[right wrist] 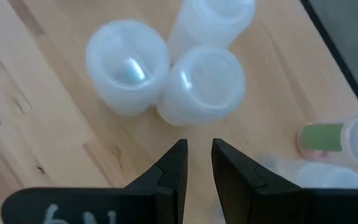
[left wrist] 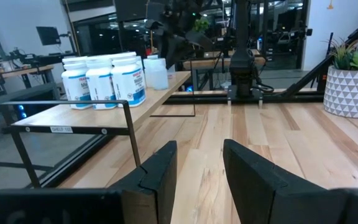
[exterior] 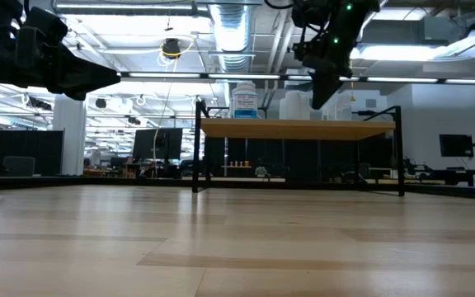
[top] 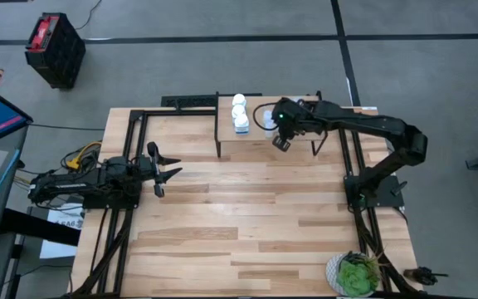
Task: Pick and place medicine bottles onto shelf by color
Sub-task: Adjust the translucent medicine bottles on the shelf
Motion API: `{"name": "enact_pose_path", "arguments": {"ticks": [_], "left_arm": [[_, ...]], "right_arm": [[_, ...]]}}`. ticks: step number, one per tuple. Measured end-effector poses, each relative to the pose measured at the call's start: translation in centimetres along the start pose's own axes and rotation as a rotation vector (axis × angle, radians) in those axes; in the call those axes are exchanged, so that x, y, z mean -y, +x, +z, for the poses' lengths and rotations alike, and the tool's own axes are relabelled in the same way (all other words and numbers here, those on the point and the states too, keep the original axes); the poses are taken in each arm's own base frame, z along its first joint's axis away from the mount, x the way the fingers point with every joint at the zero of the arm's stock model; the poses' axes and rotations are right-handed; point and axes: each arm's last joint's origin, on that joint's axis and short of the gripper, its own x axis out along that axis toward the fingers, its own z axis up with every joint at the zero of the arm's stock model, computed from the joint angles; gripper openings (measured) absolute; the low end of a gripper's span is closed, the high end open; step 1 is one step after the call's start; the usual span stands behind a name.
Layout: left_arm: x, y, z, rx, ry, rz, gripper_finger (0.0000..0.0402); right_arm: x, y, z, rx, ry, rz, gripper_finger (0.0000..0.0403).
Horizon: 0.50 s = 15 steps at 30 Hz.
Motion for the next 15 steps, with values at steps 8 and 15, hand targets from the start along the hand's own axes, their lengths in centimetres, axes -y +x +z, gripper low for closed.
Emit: {"name": "enact_pose_path", "arguments": {"ticks": [8,15], "left_arm": [[0.0,0.0,-0.01,0.0,0.0,0.0,0.0121],[0.0,0.0,-0.01,0.0,0.0,0.0,0.0121]], "right_arm": [[0.46,0.01,0.46,0.045,0.006,-0.006,0.0097],[0.42,0.06,0.94,0.09,-0.003,-0.004,0.0097]]}}
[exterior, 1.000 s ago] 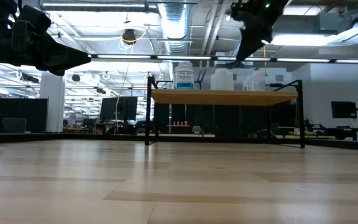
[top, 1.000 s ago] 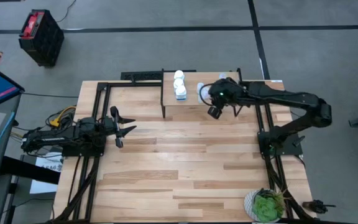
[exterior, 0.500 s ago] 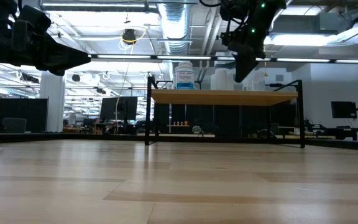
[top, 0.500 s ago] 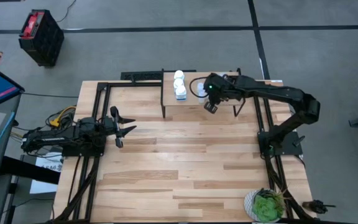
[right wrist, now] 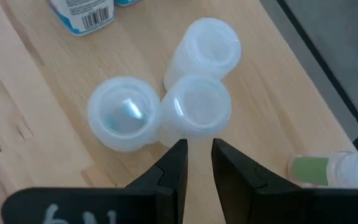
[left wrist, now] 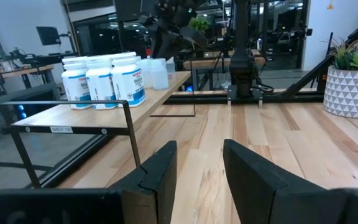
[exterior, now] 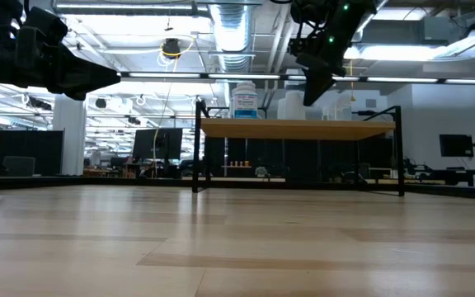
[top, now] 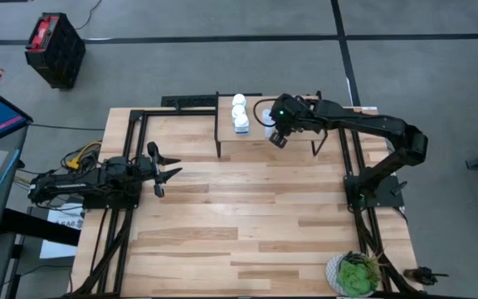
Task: Pick and place medicine bottles onto shelf by color
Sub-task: Adjust the translucent medicine bottles on the shelf
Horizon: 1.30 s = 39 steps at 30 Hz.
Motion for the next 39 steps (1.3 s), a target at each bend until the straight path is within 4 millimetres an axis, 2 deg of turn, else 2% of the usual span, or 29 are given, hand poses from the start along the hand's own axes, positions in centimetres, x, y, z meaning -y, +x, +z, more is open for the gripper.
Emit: {"name": "enact_pose_path", "arguments": {"ticks": [13,25,30,39], "left_arm": [[0.0,0.0,0.0,0.0,0.0,0.0,0.0121],[0.0,0.0,0.0,0.0,0.0,0.0,0.0121],[0.0,0.0,0.0,0.0,0.0,0.0,0.0121],[0.0,0.0,0.0,0.0,0.0,0.0,0.0121]], "right_arm": [[0.8,0.2,0.6,0.054,0.017,-0.014,0.0097],[0.7,0.1,0.2,0.016,0.012,-0.013,0.0097],[1.0,-0.8,0.6,0.024,0.014,-0.017,0.0097],[2.0,-3.9,3.4,0.15,0.049,-0.041,0.0097]]}}
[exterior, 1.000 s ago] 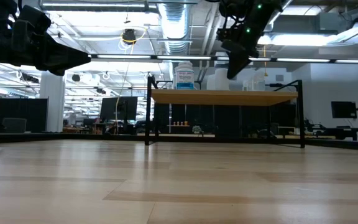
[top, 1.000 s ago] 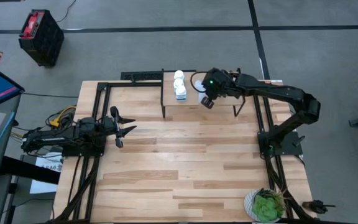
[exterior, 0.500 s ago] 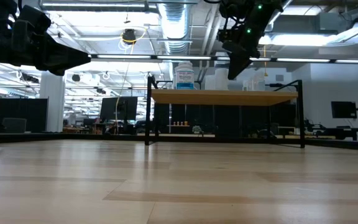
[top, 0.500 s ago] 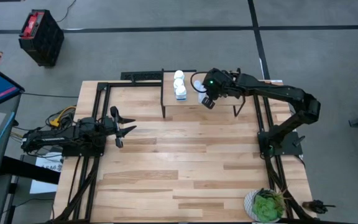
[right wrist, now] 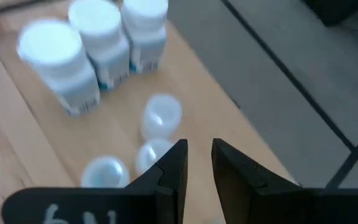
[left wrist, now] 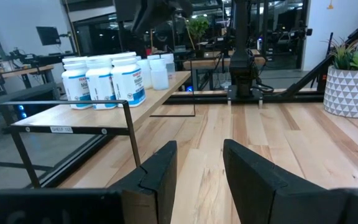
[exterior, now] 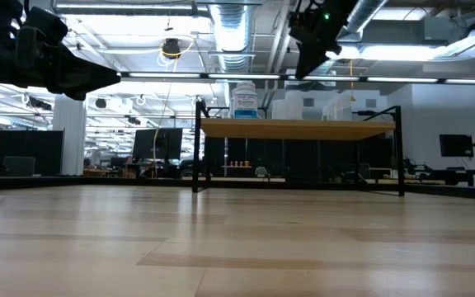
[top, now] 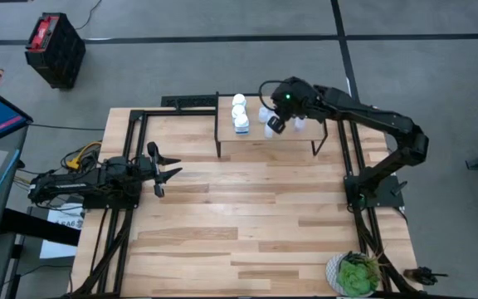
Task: Pick and place medicine bottles onto shelf by color
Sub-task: Adjust the translucent medicine bottles on the shelf
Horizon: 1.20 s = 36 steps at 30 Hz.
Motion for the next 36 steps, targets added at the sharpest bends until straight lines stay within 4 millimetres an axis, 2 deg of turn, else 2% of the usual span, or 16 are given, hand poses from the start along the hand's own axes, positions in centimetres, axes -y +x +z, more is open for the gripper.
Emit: {"name": "enact_pose_path", "arguments": {"ticks": [5,13,20,28,36], "left_arm": [[0.0,0.0,0.0,0.0,0.0,0.0,0.0121],[0.0,0.0,0.0,0.0,0.0,-0.002,0.0121],[0.0,0.0,0.0,0.0,0.0,-0.001,0.0121],[0.0,0.0,0.0,0.0,0.0,-0.001,0.0121],[0.0,0.0,0.0,-0.001,0.0,-0.001,0.0121]], "right_arm": [[-0.2,0.0,1.0,0.043,0.004,0.012,0.0097],[-1.3,2.6,2.8,-0.021,-0.026,0.037,0.0097],[-3.2,4.4,4.4,-0.099,-0.099,0.058,0.0097],[-4.5,5.8,4.4,-0.183,-0.16,0.087,0.0097],[-6.8,7.0,4.0,-0.2,-0.227,0.125,0.0097]]}}
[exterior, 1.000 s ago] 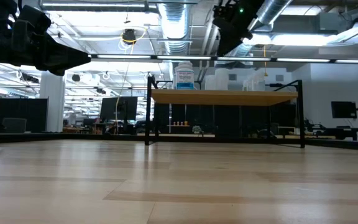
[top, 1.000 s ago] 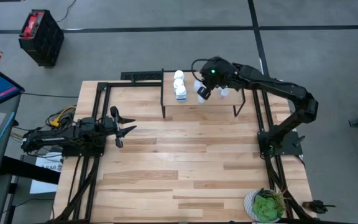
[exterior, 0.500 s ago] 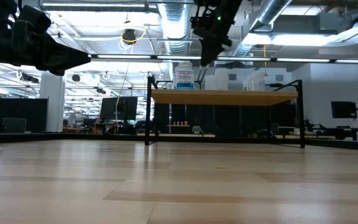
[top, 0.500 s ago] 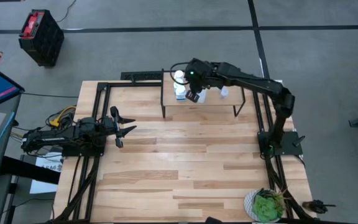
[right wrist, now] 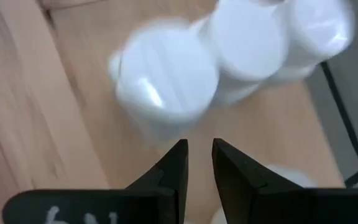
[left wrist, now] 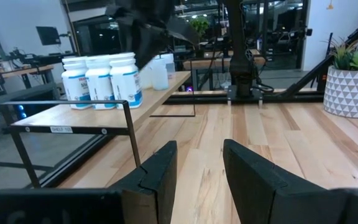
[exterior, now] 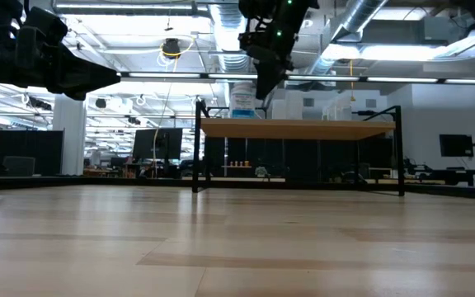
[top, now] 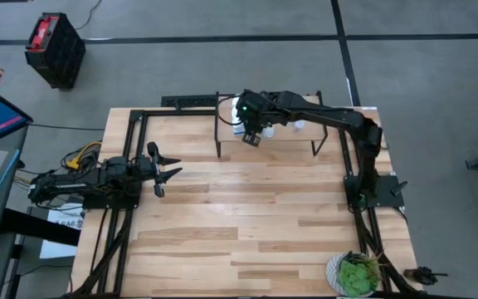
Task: Pick and place medicine bottles onto shelf by color
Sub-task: Adjust the translucent medicine bottles on the shelf
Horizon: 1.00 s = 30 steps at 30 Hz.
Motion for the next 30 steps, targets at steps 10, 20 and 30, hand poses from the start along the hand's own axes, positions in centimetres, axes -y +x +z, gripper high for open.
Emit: {"name": "enact_pose_path", "arguments": {"ticks": [10,20,30], "left_arm": [[0.0,0.0,0.0,0.0,0.0,0.001,0.0121],[0.0,0.0,0.0,0.0,0.0,0.001,0.0121],[0.0,0.0,0.0,0.001,0.0,0.001,0.0121]], "right_arm": [[0.0,0.8,-0.2,-0.036,-0.004,-0.007,0.0097],[2.0,1.3,-0.5,-0.056,0.038,-0.037,0.0097],[3.4,1.7,-1.0,-0.089,0.072,-0.052,0.0097]]}}
